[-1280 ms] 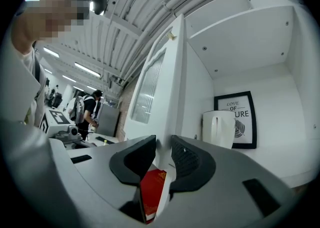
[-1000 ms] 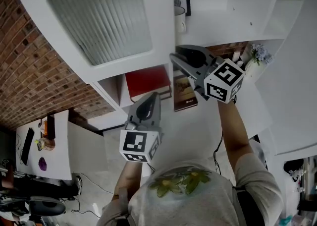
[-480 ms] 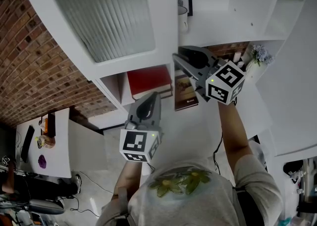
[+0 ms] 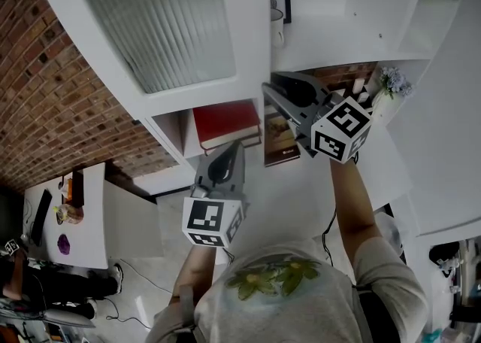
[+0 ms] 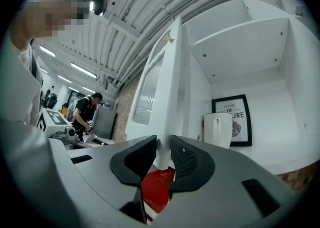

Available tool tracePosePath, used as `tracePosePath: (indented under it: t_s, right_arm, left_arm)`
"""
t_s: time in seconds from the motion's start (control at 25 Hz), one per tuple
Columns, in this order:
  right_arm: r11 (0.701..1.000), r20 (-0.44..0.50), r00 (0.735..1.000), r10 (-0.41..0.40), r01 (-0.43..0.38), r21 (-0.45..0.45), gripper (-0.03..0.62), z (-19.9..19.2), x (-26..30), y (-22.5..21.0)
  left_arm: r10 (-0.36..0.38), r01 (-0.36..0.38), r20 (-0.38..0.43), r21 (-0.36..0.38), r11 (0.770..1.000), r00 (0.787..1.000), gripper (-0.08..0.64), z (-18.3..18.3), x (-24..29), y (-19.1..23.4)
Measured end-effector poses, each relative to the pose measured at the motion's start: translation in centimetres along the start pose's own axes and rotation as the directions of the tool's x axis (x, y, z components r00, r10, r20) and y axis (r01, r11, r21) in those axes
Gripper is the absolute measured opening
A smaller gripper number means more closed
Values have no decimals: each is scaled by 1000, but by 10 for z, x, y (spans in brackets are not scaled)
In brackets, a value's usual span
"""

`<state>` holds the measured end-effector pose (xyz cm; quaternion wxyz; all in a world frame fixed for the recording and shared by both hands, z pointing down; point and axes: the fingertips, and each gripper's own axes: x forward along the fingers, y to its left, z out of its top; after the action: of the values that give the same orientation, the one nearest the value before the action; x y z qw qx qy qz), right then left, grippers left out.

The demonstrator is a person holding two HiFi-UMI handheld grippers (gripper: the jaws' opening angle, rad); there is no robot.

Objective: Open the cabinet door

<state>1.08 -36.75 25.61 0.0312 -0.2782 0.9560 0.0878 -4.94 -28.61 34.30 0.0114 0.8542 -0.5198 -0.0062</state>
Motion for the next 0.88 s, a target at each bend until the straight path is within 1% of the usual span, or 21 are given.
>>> tracePosePath:
  t_s: [0.88]
  right_arm:
    - [1000, -2, 1000, -29, 29, -1, 92, 3, -13, 14]
  left_arm:
    - [3, -3, -2, -4, 1000, 1000, 8, 0, -12, -5]
